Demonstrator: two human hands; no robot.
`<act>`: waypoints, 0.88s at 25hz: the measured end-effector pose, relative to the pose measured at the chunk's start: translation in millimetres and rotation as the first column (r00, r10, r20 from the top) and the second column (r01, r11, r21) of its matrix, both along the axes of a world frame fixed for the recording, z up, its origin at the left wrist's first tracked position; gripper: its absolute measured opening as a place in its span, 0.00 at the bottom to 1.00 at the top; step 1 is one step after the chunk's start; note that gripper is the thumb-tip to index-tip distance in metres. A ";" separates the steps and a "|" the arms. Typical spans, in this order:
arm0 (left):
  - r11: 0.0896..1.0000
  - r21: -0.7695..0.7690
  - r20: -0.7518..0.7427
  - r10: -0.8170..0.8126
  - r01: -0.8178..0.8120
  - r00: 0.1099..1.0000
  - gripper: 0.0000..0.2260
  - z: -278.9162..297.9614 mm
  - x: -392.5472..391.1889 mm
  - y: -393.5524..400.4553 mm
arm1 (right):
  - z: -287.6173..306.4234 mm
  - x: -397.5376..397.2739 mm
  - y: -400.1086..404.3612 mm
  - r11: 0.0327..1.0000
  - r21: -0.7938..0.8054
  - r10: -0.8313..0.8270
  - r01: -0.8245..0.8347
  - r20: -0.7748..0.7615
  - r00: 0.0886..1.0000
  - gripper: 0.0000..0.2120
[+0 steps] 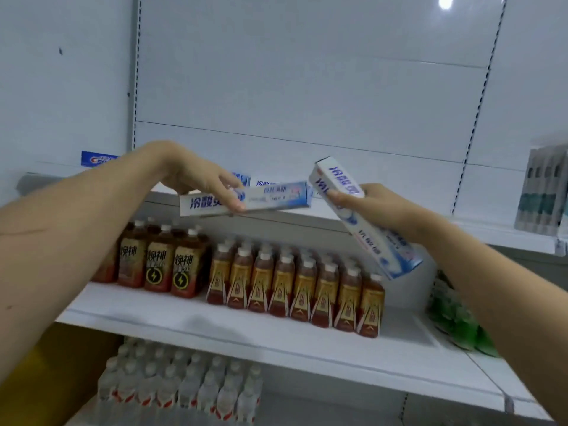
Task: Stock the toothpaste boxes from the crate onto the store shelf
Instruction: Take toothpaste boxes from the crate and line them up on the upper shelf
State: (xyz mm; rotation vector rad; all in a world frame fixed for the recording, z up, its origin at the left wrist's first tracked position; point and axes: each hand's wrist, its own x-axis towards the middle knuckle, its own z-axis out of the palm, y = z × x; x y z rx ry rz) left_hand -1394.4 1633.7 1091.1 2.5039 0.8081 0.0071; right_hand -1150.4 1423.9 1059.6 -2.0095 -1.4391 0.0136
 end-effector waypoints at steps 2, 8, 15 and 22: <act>1.000 0.030 0.120 -0.002 -0.002 0.993 0.27 17.9 4.4 17.9 | 14.5 17.1 4.2 0.993 0.013 -0.116 0.116 -0.058 0.992 0.32; 0.971 0.237 0.212 -0.024 -0.028 0.977 0.29 41.5 64.5 47.3 | 35.9 73.9 29.4 0.967 0.046 -0.236 0.250 -0.198 0.951 0.39; 0.926 0.372 0.184 -0.005 -0.065 0.983 0.22 34.5 170.0 90.9 | 63.4 155.9 95.3 0.966 0.023 -0.255 0.257 0.225 0.940 0.31; 0.915 0.388 -0.012 0.130 -0.115 0.991 0.24 22.2 218.3 134.7 | 66.1 208.6 170.4 0.941 -0.289 -0.024 0.174 0.459 0.888 0.32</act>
